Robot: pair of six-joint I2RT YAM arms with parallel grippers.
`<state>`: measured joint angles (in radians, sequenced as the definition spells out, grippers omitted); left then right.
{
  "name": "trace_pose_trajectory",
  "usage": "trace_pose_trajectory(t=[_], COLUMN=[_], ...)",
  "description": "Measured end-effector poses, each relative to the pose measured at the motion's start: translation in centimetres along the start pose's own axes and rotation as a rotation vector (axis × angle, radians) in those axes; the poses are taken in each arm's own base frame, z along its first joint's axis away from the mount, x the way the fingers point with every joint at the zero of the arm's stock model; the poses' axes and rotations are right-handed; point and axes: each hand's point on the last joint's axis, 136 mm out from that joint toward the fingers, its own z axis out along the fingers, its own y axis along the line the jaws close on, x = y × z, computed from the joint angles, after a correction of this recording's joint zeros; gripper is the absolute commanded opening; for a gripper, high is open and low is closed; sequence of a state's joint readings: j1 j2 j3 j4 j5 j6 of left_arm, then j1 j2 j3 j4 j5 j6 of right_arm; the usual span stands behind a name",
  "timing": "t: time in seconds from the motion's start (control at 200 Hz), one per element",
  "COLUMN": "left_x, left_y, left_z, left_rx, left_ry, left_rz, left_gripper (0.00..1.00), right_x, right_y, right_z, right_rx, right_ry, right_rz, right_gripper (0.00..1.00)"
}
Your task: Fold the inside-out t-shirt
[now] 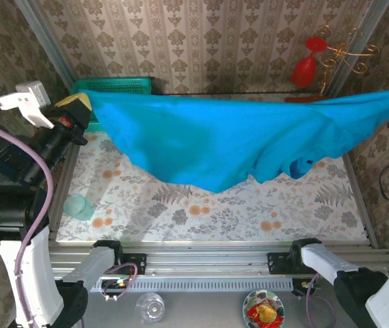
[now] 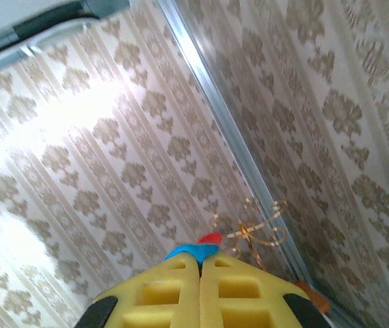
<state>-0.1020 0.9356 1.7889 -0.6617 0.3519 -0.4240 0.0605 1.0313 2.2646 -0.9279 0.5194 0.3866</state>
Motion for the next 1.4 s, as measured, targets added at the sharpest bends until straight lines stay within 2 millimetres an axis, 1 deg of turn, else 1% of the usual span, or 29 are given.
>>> trace_pose_trajectory(t=[0.065, 0.125, 0.165, 0.23, 0.295, 0.365, 0.47, 0.515, 0.575, 0.645, 0.69, 0.755, 0.83, 0.88, 0.95, 1.015, 1.095, 1.185, 1.235, 1.295, 1.36, 1.4], left_x=[-0.6, -1.0, -1.1, -0.5, 0.8, 2.5, 6.1, 7.8, 9.4, 11.0, 11.4, 11.5, 10.2, 8.6, 6.2, 3.9, 1.4, -0.2, -0.3, 0.7, 3.1, 5.4], left_y=[-0.2, -0.1, 0.2, 1.1, 2.6, 4.3, 7.4, 8.8, 10.2, 11.8, 12.6, 13.3, 13.4, 13.2, 12.4, 11.5, 10.4, 9.8, 9.8, 10.3, 11.2, 11.9], left_z=[0.3, 1.1, 2.1, 4.1, 6.7, 9.4, 13.9, 15.7, 17.7, 19.8, 21.1, 23.0, 25.2, 26.4, 27.3, 27.5, 26.8, 25.8, 25.4, 25.0, 24.4, 23.8], left_rx=[0.006, 0.010, 0.011, 0.006, -0.010, -0.029, -0.057, -0.071, -0.083, -0.094, -0.096, -0.092, -0.067, -0.047, -0.015, 0.011, 0.037, 0.053, 0.051, 0.041, 0.019, 0.000], left_ry=[-0.008, -0.004, 0.006, 0.035, 0.082, 0.133, 0.225, 0.263, 0.294, 0.324, 0.331, 0.332, 0.304, 0.270, 0.218, 0.167, 0.113, 0.081, 0.083, 0.108, 0.161, 0.206], left_rz=[0.004, 0.005, 0.002, -0.009, -0.027, -0.048, -0.086, -0.102, -0.120, -0.150, -0.167, -0.190, -0.208, -0.212, -0.209, -0.202, -0.188, -0.175, -0.176, -0.188, -0.214, -0.235], left_gripper=[0.00, 0.00, 0.00, 0.00, 0.00, 0.00, 0.00, 0.00, 0.00, 0.00, 0.00, 0.00, 0.00, 0.00, 0.00, 0.00, 0.00, 0.00, 0.00, 0.00, 0.00, 0.00], right_x=[-1.2, -1.7, -1.7, -1.1, 0.4, 2.8, 6.9, 9.0, 11.7, 13.9, 15.0, 16.0, 16.0, 15.6, 14.3, 13.1, 11.6, 10.6, 10.7, 11.5, 13.3, 14.8], right_y=[0.2, 0.6, 0.9, 1.5, 2.1, 2.8, 3.4, 3.5, 3.4, 3.3, 3.2, 3.2, 3.7, 4.3, 5.2, 5.9, 6.5, 6.8, 6.7, 6.4, 5.6, 4.9], right_z=[-0.4, -0.1, 0.5, 2.0, 4.1, 6.7, 10.6, 12.3, 14.5, 16.8, 18.3, 20.4, 23.0, 24.6, 26.1, 26.7, 26.5, 25.7, 25.2, 24.5, 23.4, 22.6], right_rx=[-0.012, -0.017, -0.018, -0.008, 0.008, 0.027, 0.055, 0.069, 0.088, 0.102, 0.107, 0.112, 0.105, 0.089, 0.061, 0.033, 0.002, -0.020, -0.022, -0.024, -0.022, -0.016], right_ry=[-0.033, -0.048, -0.052, -0.043, -0.013, 0.029, 0.097, 0.127, 0.168, 0.198, 0.212, 0.221, 0.214, 0.197, 0.161, 0.131, 0.101, 0.090, 0.105, 0.140, 0.197, 0.236], right_rz=[0.012, 0.011, 0.009, -0.010, -0.042, -0.079, -0.137, -0.158, -0.183, -0.193, -0.183, -0.158, -0.114, -0.076, -0.023, 0.017, 0.053, 0.075, 0.074, 0.065, 0.052, 0.044], right_gripper=[0.00, 0.00, 0.00, 0.00, 0.00, 0.00, 0.00, 0.00, 0.00, 0.00, 0.00, 0.00, 0.00, 0.00, 0.00, 0.00, 0.00, 0.00, 0.00, 0.00, 0.00, 0.00])
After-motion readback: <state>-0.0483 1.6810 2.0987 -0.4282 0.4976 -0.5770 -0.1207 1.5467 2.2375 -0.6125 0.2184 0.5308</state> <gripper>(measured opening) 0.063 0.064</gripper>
